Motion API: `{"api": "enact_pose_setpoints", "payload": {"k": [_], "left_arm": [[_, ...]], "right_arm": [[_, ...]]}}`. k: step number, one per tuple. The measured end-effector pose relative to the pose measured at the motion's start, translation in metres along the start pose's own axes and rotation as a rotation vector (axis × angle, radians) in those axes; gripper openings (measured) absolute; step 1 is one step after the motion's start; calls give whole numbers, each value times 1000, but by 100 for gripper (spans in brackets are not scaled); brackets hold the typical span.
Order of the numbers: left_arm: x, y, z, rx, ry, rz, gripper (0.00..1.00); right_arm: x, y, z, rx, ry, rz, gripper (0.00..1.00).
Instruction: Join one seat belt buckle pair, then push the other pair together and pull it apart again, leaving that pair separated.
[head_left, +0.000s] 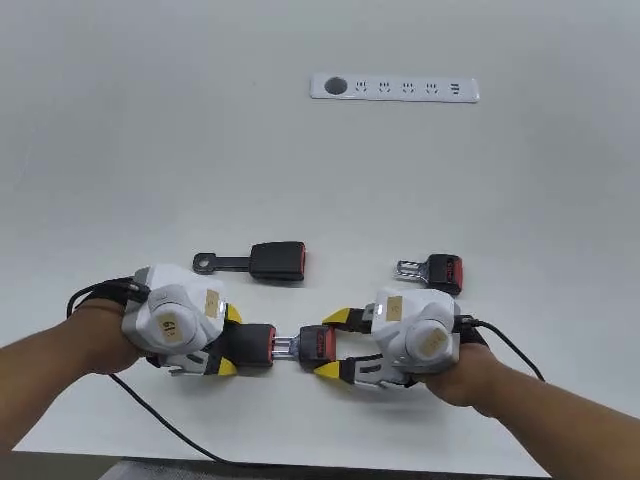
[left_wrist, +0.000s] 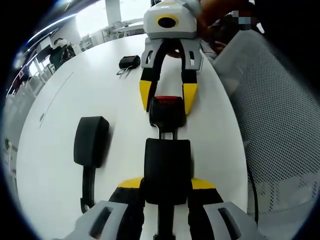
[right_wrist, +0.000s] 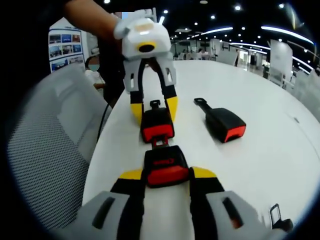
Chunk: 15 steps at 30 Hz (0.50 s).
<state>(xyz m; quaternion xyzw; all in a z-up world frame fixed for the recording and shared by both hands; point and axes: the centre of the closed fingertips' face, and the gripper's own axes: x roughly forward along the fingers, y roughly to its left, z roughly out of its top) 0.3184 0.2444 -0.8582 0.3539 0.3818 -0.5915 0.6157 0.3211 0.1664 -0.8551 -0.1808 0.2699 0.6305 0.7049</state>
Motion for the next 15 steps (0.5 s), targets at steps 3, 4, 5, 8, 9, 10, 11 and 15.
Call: {"api": "enact_pose_setpoints", "payload": {"k": [3,4,5,8,9,10,11,15], "left_arm": [[0,0,-1,-5,-10,1,34],[0,0,-1,-7,-15,2,34],[0,0,-1,-9,-15,3,34],[0,1,-1,0,-4,2,34],[0,1,-1,-3,-5,1,34],[0,1,-1,-2,-5,1,34],[0,1,-1,-2,0,2,34],[0,1,-1,-7,2,2,34]], "right_arm": [[-1,0,-1,3,2,-5,35],[-1,-1,-1,3,1,-6,35],[-1,-1,-1,4,2,-8,35],[0,-1,1,17,5,-12,34],[1,-1,2,21,6,-14,34],[3,-1,2,25,9,-16,34],[4,-1,3,27,10,-18,34],[10,0,7,47,8,-23,34]]}}
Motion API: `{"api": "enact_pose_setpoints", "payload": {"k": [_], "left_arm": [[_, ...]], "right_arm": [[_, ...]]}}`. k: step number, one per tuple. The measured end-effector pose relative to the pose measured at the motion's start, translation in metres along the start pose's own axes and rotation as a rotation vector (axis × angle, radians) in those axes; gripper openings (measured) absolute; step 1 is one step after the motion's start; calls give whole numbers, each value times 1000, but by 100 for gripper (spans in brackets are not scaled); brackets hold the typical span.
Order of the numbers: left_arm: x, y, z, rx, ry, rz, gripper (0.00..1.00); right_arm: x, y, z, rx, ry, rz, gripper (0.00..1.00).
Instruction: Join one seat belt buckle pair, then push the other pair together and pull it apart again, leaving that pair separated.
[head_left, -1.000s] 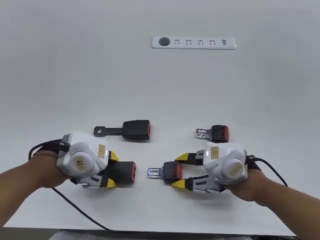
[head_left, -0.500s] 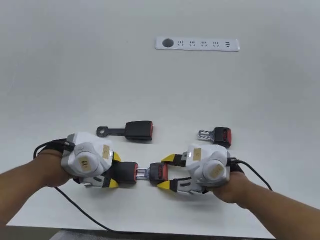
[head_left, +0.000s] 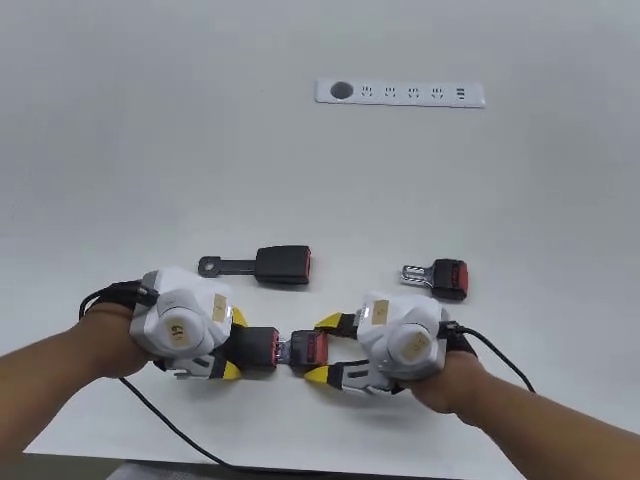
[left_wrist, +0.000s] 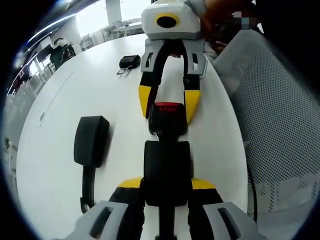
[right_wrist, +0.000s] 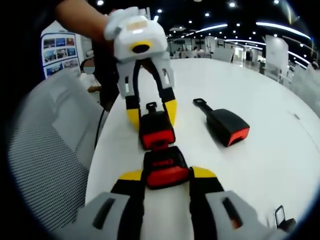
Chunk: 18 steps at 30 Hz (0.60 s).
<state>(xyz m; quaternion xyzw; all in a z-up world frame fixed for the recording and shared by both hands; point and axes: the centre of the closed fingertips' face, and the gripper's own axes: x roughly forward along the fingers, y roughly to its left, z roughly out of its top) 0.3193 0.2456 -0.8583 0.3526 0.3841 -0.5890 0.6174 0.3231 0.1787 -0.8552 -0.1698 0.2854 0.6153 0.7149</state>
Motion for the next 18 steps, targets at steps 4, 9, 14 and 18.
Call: {"api": "enact_pose_setpoints", "payload": {"k": [4,9,14,18], "left_arm": [[0,0,1,11,8,-4,33],[1,-1,0,27,22,-15,33],[1,-1,0,26,21,-13,33],[1,-2,0,32,21,-18,33]], "right_arm": [[4,1,3,7,14,-7,34],[5,2,5,23,28,-21,34],[5,2,5,15,34,-26,34],[6,2,5,4,35,-21,34]]}}
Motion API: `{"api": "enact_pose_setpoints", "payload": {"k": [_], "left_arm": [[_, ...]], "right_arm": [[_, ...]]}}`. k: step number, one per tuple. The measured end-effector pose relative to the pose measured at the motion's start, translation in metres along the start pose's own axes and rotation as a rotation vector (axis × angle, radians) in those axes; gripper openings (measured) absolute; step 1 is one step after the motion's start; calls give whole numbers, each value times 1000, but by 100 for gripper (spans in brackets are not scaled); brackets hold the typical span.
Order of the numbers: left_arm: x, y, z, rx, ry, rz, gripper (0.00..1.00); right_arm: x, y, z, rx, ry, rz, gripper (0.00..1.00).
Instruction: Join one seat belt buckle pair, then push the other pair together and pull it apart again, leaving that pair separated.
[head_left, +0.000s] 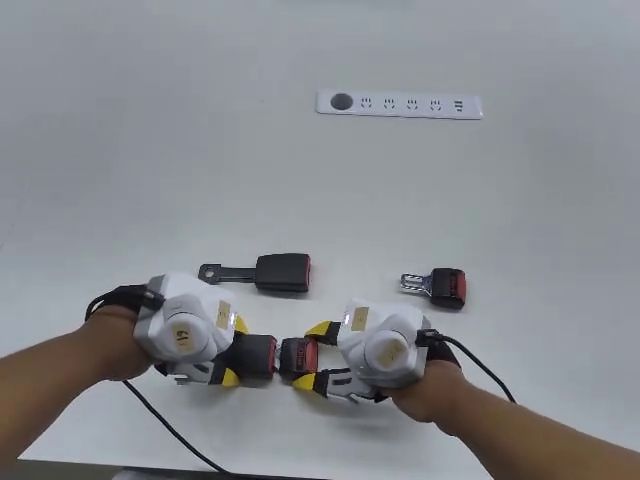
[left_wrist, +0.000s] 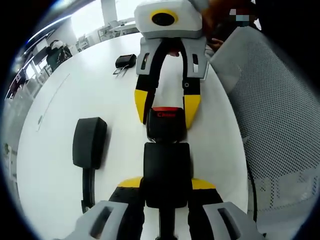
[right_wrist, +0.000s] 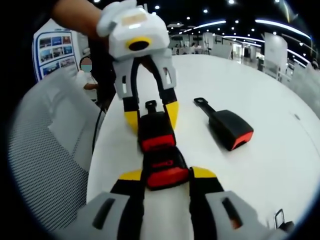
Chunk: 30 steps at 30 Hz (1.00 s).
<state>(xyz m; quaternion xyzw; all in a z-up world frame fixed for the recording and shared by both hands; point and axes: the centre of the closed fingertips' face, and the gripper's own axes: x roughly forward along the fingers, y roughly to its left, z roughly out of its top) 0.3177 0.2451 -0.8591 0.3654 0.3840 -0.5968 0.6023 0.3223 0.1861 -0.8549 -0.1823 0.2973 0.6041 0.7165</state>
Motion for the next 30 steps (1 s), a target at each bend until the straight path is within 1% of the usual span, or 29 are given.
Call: {"api": "enact_pose_setpoints", "payload": {"k": [5,9,12,13,16,20,23,30], "left_arm": [[0,1,0,-8,-23,1,33],[-1,1,0,-14,-51,-3,33],[-1,1,0,-11,-71,-3,33],[-2,1,0,-19,-87,-5,33],[-2,1,0,-17,-112,-4,33],[-2,1,0,-23,-141,-5,33],[-2,1,0,-26,-164,-7,33],[-4,-1,3,-29,-198,0,33]], "right_arm": [[-1,1,-1,-16,9,-7,34],[-1,1,-2,-34,14,-8,33],[-2,1,-2,-34,5,-10,33],[-2,1,-3,-35,1,-10,33],[-2,0,-3,-32,-14,-8,33],[-2,1,-3,-48,-20,-6,33],[-2,1,-4,-50,-38,-6,33],[-1,0,-3,-44,-63,-11,32]]}}
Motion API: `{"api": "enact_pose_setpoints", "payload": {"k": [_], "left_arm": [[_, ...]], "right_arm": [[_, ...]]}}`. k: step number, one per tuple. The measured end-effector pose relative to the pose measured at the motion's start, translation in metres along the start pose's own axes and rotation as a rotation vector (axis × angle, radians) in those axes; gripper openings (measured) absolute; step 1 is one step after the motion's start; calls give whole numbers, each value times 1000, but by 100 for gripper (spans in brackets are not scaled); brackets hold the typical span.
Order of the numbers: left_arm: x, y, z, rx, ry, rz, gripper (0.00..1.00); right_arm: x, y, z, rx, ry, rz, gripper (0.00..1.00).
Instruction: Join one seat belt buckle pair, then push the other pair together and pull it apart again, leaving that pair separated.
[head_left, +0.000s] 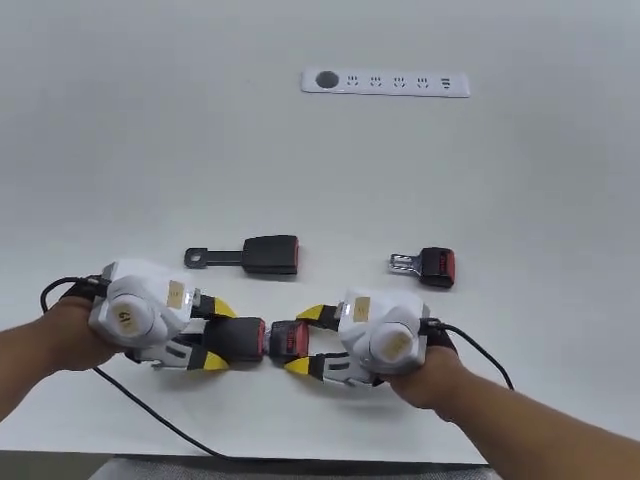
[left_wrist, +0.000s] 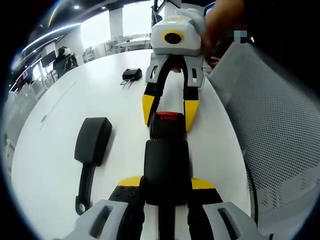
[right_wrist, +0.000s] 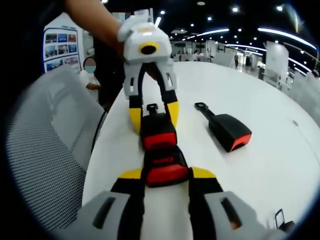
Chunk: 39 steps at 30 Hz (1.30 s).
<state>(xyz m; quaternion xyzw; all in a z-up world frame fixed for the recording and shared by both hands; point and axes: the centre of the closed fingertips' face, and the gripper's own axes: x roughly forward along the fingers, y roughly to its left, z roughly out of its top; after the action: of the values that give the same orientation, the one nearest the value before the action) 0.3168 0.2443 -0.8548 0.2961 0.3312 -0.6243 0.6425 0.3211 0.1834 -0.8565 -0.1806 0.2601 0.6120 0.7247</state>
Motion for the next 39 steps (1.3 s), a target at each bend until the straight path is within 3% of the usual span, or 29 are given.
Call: {"api": "enact_pose_setpoints", "payload": {"k": [3,16,19,33,39], "left_arm": [[-1,0,1,-12,-14,9,33],[-2,-1,3,4,-19,-11,33],[-2,-2,4,6,-21,-15,33],[-3,-3,5,4,-21,-14,33],[-2,-2,5,9,6,-14,34]], "right_arm": [[0,0,0,50,-28,-1,32],[-1,1,1,22,-26,-1,32],[-1,2,0,-18,-15,-13,32],[-2,2,1,-2,-23,-14,32],[0,3,2,-24,-5,-20,33]]}}
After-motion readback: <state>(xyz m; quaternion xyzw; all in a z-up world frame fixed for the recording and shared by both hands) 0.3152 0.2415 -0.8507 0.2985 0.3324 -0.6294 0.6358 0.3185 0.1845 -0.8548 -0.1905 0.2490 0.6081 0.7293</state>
